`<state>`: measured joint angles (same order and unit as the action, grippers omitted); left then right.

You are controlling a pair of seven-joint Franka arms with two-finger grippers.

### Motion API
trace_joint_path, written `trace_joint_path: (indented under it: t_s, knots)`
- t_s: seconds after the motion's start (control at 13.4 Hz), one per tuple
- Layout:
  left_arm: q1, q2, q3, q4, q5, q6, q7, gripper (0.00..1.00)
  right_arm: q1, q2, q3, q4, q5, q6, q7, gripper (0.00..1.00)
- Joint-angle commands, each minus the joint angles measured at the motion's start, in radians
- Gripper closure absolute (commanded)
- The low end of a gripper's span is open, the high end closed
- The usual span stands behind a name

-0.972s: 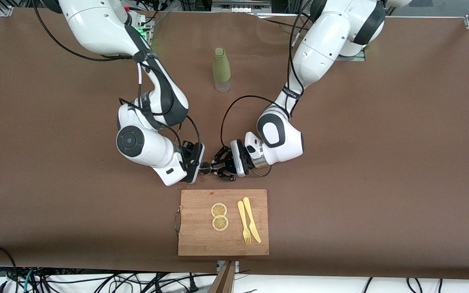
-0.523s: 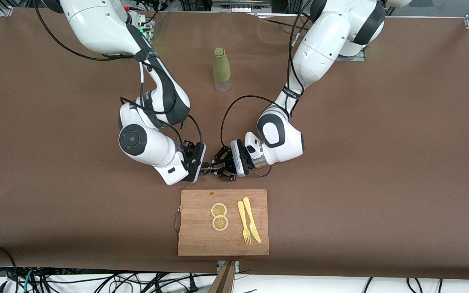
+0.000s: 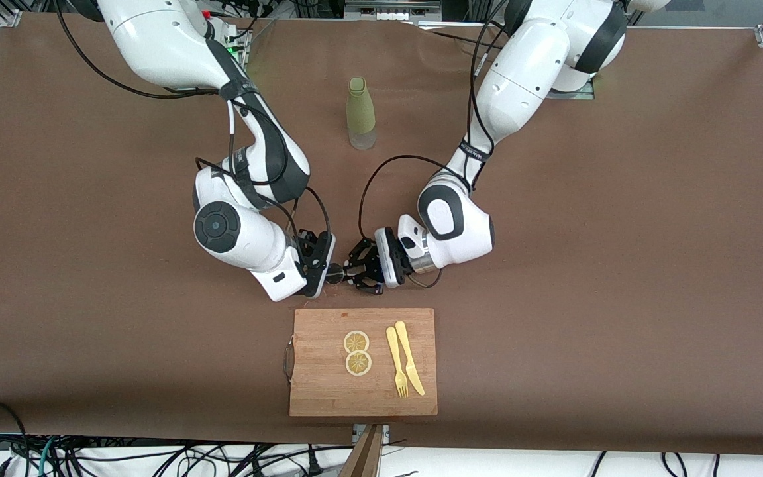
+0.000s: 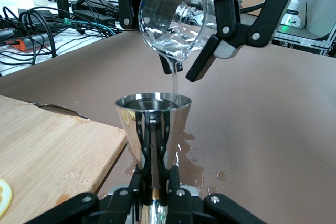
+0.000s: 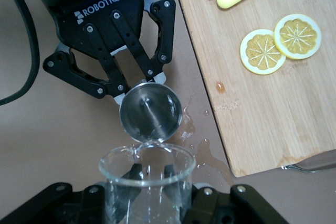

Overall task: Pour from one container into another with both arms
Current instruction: 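Tilt the beaker with the right gripper, pouring liquid into the jigger, then upright the beaker and move both grippers apart to their sides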

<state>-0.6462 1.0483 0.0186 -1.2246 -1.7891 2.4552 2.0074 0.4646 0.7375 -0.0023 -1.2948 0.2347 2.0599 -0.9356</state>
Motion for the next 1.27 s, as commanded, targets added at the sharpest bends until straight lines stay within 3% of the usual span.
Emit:
trace_joint_path:
  t_s: [0.0,0.37,0.6,0.9,1.2]
  knots:
    - [-0.018,0.016,0.012,0.04,-0.033,0.004,-0.004,1.0,-0.024,-0.001,0.004,0.009,0.076,0.009,-0.035,0.75]
    - [-0.035,0.012,0.012,0.04,-0.035,0.007,-0.035,1.0,-0.11,-0.003,0.001,-0.024,0.294,0.005,-0.345,0.75]
    - [0.046,-0.007,-0.006,0.034,-0.03,-0.043,-0.015,1.0,-0.144,-0.003,-0.001,-0.034,0.368,-0.003,-0.446,0.75]
    - [0.192,-0.039,-0.023,-0.033,-0.015,-0.314,0.102,1.0,-0.21,-0.007,-0.001,-0.072,0.475,-0.033,-0.616,0.75]
    - [0.374,-0.088,-0.023,-0.136,0.212,-0.62,0.175,1.0,-0.294,-0.009,-0.008,-0.149,0.624,-0.067,-0.866,0.75]
